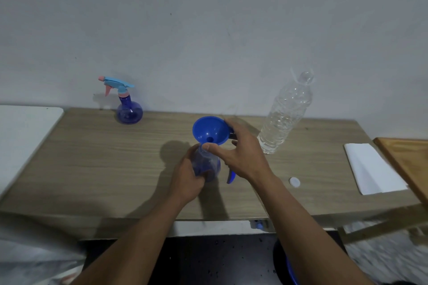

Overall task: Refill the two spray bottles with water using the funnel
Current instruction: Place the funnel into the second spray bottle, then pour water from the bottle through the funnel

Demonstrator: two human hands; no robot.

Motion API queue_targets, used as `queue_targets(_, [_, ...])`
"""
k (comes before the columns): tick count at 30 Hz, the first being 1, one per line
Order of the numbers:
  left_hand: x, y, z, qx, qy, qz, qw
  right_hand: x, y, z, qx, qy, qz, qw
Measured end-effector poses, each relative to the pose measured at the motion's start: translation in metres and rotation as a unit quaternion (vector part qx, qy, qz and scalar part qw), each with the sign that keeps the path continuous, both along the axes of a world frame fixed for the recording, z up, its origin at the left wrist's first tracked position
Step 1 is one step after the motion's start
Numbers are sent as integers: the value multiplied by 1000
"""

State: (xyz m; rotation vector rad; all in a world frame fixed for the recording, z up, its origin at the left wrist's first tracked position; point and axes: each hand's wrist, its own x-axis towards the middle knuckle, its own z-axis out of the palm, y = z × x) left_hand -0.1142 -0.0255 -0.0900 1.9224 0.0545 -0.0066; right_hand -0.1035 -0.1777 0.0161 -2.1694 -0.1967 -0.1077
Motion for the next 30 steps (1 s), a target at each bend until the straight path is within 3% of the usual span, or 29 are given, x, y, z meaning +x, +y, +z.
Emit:
queue_targets(7, [-4,1,7,29,20,4,999,-3,-2,-1,-15,10,-3,1000])
queue_targets(12, [-16,0,24,-38,-18,33,999,-5,-15,0,0,-1,-49,999])
queue_targets(15, [-18,-4,41,-42,-54,56,996,0,-35,4,17,-77,-134,988])
queue_targets(18, [-15,-11,57,-49,-63,66,995,16,-61,7,26,-167,-261,950])
queue_targets(21, [-10,-17,68,-42,-78,80,993,41,-88,9,37,-151,-324,933])
queue_targets(24, [-9,-24,76,-31,-75,88,993,63,-115,8,69,-84,-307,945])
queue_targets(30, [-7,-31,83,-7,-39,105,994,94,-141,-3,73,-82,-192,975])
